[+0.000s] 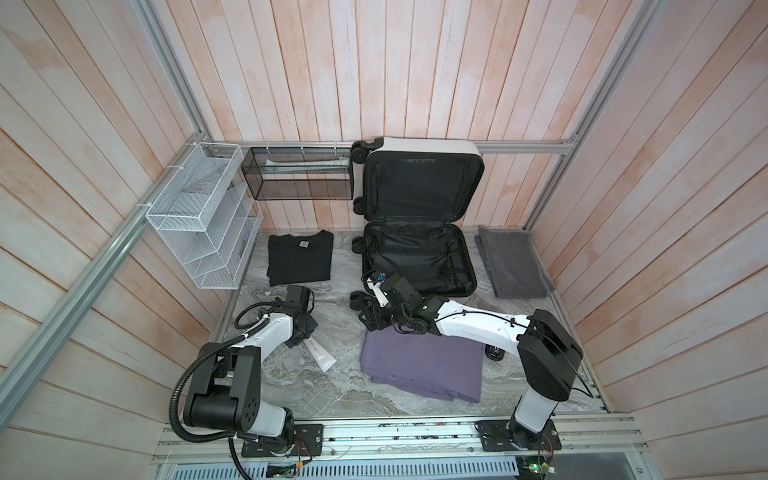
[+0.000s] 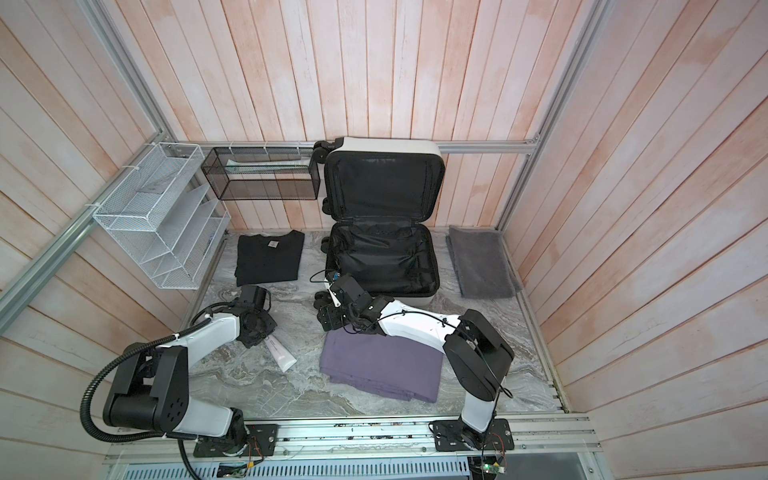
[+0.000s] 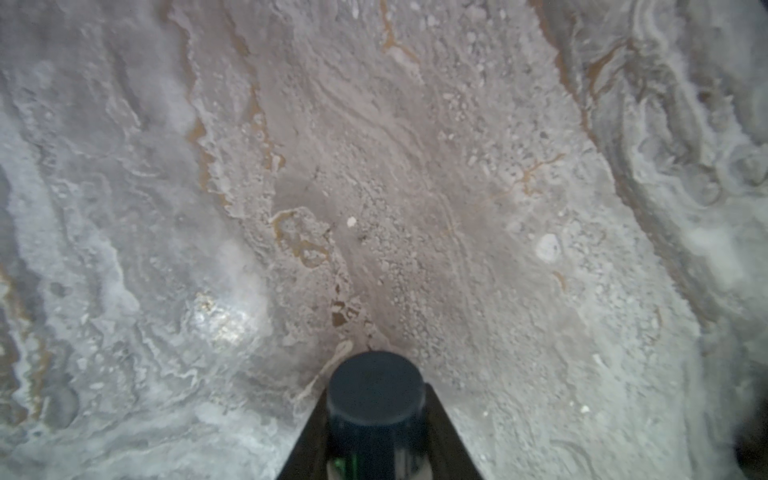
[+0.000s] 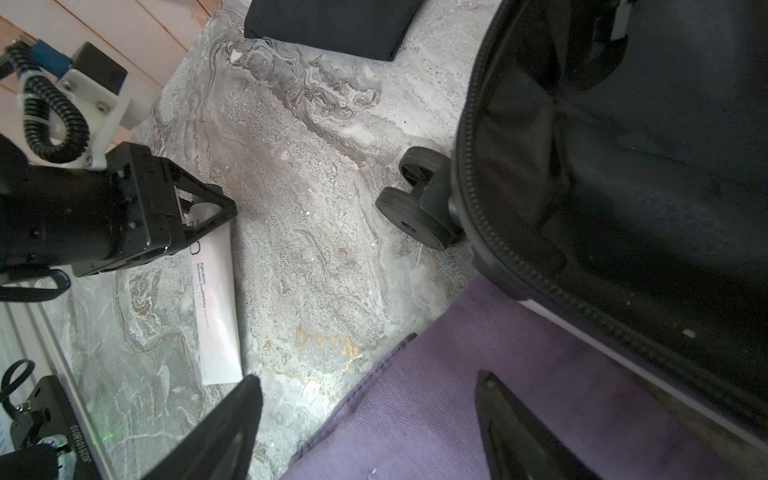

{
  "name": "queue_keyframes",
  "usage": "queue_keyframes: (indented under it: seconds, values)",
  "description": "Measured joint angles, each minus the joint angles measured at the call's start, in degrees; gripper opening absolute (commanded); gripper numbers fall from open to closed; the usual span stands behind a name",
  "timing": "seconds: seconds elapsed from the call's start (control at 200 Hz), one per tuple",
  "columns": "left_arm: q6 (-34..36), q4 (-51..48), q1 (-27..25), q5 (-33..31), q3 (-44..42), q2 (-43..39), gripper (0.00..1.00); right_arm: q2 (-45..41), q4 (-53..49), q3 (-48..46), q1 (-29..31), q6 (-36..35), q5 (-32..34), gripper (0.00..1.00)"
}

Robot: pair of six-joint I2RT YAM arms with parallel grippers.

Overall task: Pack the luggage
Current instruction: 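Lift the white tube with the left gripper toward the suitcase and right gripper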

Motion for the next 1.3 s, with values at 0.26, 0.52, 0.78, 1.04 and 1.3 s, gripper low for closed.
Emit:
queue_keyframes:
  seconds: [0.26,0.52,0.78,1.04,1.3]
  values:
    - [-1.29,-2.75,-0.52,3.19,5.97,-6.45,0.25,0.0,-0.09,0.61,-0.17,-5.18,-6.19,0.81]
    - [-2.34,-2.99,-2.08,5.81,15.63,-7.78,0.25,0.0,0.31,4.07,-3.15,-10.99,-15.87,0.82]
    - [-4.04,-3.15,-3.26,7.91,19.06,-7.87,0.24,1.9,3.02,9.14,-6.19,-11.56,-26.01,0.77]
    - [-5.11,-3.19,-4.74,8.59,21.97,-7.85,0.24,7.02,4.35,10.29,-6.19,-10.45,-31.3,0.72]
    - [-5.44,-2.54,-6.43,9.03,25.94,-6.75,0.23,7.65,7.48,9.05,-6.99,-8.02,-34.18,0.28]
